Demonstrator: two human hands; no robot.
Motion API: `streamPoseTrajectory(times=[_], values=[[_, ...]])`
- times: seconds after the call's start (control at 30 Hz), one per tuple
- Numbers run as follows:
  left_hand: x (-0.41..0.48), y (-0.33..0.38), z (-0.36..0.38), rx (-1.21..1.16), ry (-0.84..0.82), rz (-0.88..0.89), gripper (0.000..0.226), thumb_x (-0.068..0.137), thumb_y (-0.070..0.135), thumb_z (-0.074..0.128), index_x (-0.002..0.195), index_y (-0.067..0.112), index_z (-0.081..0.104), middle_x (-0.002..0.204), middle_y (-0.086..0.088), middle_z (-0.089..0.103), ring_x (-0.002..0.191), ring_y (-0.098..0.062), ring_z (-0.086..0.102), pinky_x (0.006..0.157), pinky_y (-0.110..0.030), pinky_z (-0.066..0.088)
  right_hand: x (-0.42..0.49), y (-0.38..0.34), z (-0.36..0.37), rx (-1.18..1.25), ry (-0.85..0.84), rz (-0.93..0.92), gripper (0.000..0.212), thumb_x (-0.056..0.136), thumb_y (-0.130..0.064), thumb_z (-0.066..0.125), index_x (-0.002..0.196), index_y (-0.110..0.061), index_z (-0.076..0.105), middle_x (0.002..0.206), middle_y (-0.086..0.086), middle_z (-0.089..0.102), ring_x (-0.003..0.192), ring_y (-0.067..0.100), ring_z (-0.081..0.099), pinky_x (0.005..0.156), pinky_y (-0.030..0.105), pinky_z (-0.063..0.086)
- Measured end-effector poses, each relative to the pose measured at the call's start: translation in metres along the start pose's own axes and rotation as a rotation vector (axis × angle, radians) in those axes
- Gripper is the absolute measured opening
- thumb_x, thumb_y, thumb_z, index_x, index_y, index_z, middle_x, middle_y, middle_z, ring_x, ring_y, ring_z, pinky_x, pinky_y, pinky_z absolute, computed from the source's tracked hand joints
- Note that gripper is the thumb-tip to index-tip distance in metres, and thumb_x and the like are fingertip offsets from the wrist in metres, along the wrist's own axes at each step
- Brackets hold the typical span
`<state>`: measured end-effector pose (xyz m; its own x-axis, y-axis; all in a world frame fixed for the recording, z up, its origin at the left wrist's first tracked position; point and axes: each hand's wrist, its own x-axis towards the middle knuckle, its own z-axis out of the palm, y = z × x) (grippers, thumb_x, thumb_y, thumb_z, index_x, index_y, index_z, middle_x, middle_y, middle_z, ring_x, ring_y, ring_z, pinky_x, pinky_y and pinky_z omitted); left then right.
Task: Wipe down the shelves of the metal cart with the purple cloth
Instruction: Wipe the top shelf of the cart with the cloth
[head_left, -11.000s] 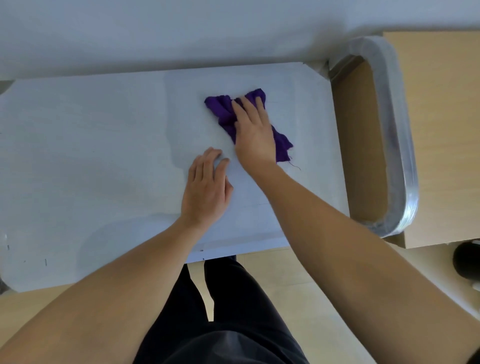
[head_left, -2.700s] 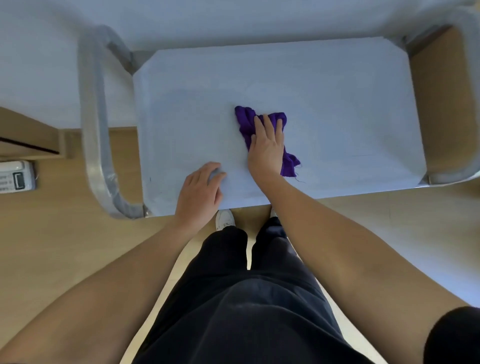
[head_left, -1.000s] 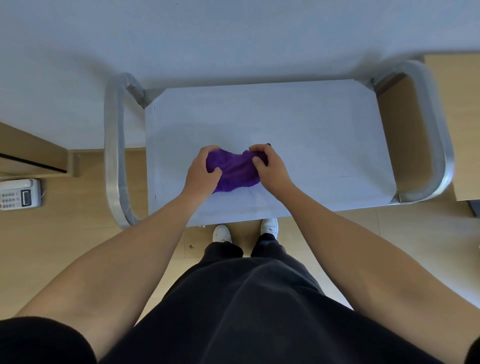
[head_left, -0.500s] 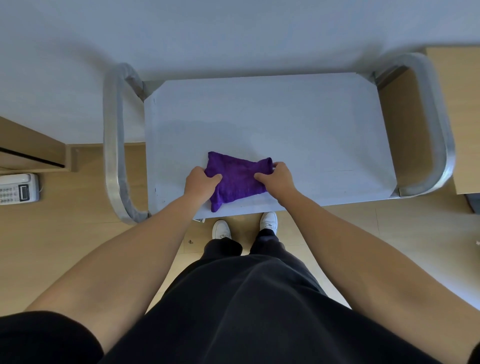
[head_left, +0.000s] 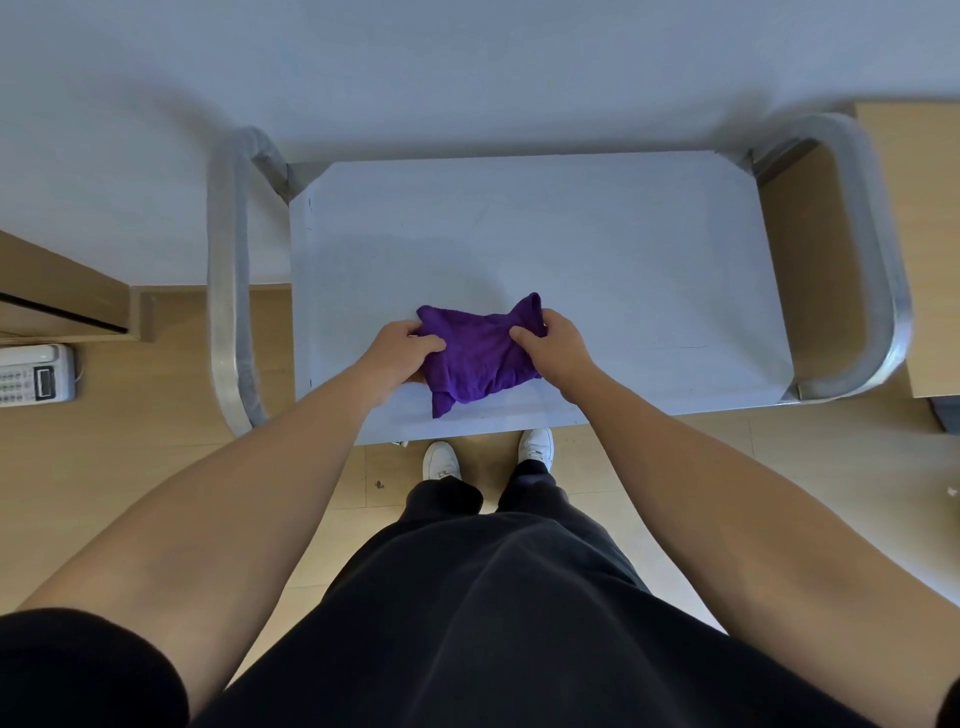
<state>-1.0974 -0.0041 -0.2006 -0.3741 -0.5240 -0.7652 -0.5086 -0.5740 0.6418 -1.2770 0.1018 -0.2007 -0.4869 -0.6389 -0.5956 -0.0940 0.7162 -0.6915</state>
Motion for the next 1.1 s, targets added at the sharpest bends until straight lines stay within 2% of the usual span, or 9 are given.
streamPoseTrajectory(times=[0.1,0.23,0.37,0.47,0.6,0.8,0.87,1.0,1.1], values=[[-0.001,0.000,-0.002,-0.035,-0.016,-0.035,0.024,0.093,0.005,0.055,0.116,-0.001,0.061,0.105,-0.021,0.068,0.083,-0.030,0.069,0.067,-0.037,0.061,0.000,-0.003,-0.001,0.054,-0.044,0.014,0.027,0.085,-0.013,0.063,0.110,-0.003,0.058,0.105,0.015,0.064,0.096,0.031,0.063,0.083,0.039,0.056],[-0.002,-0.005,0.000,-0.030,0.028,0.001,0.018,0.095,0.005,0.053,0.111,0.002,0.061,0.100,-0.018,0.068,0.078,-0.025,0.068,0.060,-0.032,0.060,-0.003,-0.002,-0.001,0.048,-0.026,-0.035,0.029,0.088,-0.011,0.058,0.117,-0.012,0.056,0.107,0.007,0.062,0.099,0.025,0.061,0.085,0.036,0.055],[0.001,-0.011,0.002,0.022,0.105,0.053,0.009,0.094,0.011,0.057,0.091,0.013,0.064,0.095,-0.011,0.068,0.080,-0.022,0.066,0.078,-0.037,0.056,-0.003,0.001,0.002,0.018,0.003,-0.029,0.037,0.088,-0.018,0.061,0.125,-0.013,0.053,0.112,0.005,0.061,0.100,0.024,0.062,0.087,0.041,0.055],[0.003,-0.011,0.002,0.026,0.131,0.075,0.010,0.094,0.018,0.060,0.087,0.012,0.064,0.093,-0.011,0.067,0.082,-0.022,0.063,0.075,-0.033,0.052,-0.002,0.001,0.002,0.001,0.039,-0.005,0.036,0.090,-0.022,0.060,0.123,-0.010,0.054,0.109,0.006,0.061,0.098,0.024,0.062,0.084,0.040,0.056],[0.004,-0.005,0.001,0.021,0.137,0.077,0.012,0.094,0.018,0.061,0.097,0.008,0.066,0.092,-0.010,0.068,0.075,-0.019,0.063,0.061,-0.023,0.050,0.001,-0.003,0.002,-0.024,0.055,0.001,0.023,0.090,-0.021,0.059,0.106,-0.005,0.058,0.100,0.012,0.064,0.093,0.030,0.063,0.079,0.042,0.055],[0.008,0.008,0.000,0.039,0.159,0.137,0.018,0.093,0.011,0.058,0.111,0.012,0.062,0.105,-0.010,0.065,0.087,-0.021,0.065,0.073,-0.028,0.055,0.005,-0.018,0.000,0.021,0.061,-0.055,0.029,0.089,-0.016,0.058,0.118,-0.012,0.056,0.105,0.007,0.063,0.095,0.025,0.063,0.080,0.038,0.056],[0.008,0.018,-0.001,-0.004,0.183,0.205,0.020,0.093,0.006,0.055,0.112,0.012,0.061,0.100,-0.007,0.064,0.083,-0.017,0.065,0.069,-0.024,0.054,0.008,-0.024,-0.003,0.076,0.087,-0.110,0.032,0.088,-0.013,0.057,0.120,-0.016,0.056,0.103,0.003,0.065,0.094,0.021,0.064,0.083,0.038,0.056],[0.008,0.040,-0.006,-0.103,0.235,0.348,0.025,0.090,-0.003,0.052,0.093,0.020,0.061,0.087,-0.003,0.064,0.079,-0.014,0.063,0.069,-0.022,0.050,0.010,-0.043,-0.011,0.200,0.157,-0.258,0.039,0.079,0.006,0.048,0.094,-0.025,0.065,0.090,-0.003,0.068,0.087,0.014,0.064,0.079,0.029,0.054],[0.004,0.050,-0.008,-0.074,0.246,0.432,0.031,0.084,-0.012,0.046,0.087,0.015,0.063,0.083,-0.004,0.062,0.070,-0.004,0.055,0.067,-0.014,0.043,0.007,-0.051,-0.015,0.235,0.150,-0.359,0.050,0.065,0.017,0.032,0.081,-0.016,0.067,0.089,0.000,0.069,0.087,0.014,0.063,0.077,0.024,0.053]])
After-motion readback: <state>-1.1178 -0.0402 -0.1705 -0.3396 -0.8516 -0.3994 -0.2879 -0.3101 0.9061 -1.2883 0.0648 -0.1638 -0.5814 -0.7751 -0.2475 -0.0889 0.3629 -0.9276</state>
